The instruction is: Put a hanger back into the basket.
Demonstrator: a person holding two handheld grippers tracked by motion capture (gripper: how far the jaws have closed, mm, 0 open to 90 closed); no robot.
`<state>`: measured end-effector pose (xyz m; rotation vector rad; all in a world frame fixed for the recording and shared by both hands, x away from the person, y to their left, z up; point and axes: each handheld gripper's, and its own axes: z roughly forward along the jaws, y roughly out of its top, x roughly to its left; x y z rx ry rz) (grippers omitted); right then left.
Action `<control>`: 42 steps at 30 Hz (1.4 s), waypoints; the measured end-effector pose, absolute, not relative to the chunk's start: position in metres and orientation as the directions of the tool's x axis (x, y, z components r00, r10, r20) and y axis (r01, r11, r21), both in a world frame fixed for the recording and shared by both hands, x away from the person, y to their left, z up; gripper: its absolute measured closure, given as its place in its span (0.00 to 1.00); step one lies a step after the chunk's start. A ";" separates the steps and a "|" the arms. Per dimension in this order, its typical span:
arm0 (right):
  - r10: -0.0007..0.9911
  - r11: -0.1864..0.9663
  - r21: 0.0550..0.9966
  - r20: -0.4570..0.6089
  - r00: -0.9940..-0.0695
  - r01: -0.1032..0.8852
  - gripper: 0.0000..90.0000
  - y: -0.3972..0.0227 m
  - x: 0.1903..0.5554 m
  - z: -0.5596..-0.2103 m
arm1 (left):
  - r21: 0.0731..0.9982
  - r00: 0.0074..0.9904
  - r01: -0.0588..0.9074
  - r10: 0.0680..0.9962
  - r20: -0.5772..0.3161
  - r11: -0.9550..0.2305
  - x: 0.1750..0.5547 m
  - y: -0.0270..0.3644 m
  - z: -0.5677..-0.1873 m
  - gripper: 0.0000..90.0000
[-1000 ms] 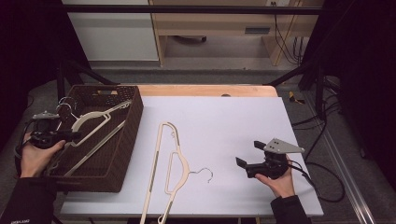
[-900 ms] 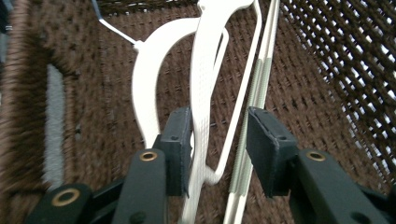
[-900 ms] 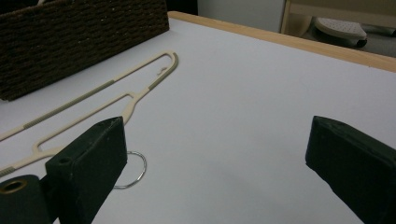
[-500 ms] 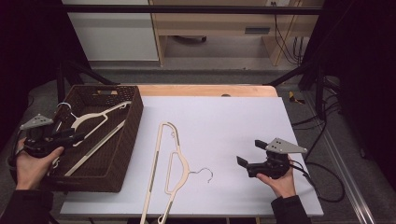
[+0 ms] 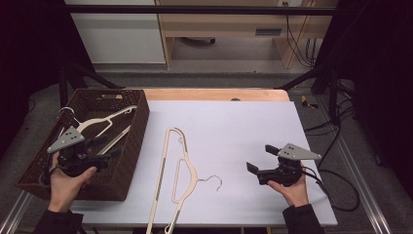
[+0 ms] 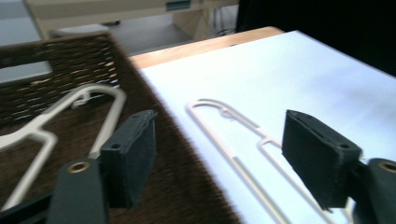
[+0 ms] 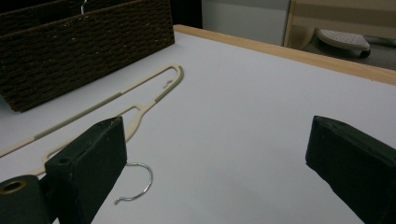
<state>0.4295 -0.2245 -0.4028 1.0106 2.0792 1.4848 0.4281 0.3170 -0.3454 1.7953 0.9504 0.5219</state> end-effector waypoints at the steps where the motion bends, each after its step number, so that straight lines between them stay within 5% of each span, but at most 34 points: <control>1: 0.739 0.181 0.930 0.086 -0.668 0.320 0.06 -0.224 0.430 -0.402 | 0.913 0.607 0.360 0.792 -0.071 -0.194 0.426 0.313 -0.346 0.24; 11: 0.713 0.191 0.935 0.077 -0.697 0.299 0.06 -0.211 0.433 -0.395 | 0.913 0.668 0.336 0.742 -0.058 -0.231 0.417 0.269 -0.362 0.11; 27: 0.652 0.253 0.918 0.070 -0.755 0.304 0.07 -0.175 0.441 -0.400 | 0.885 0.747 0.345 0.663 -0.057 -0.313 0.409 0.222 -0.395 0.10; 42: 0.549 0.426 0.849 0.033 -0.835 0.313 0.16 -0.124 0.463 -0.425 | 0.861 0.755 0.380 0.651 -0.077 -0.339 0.403 0.222 -0.415 0.10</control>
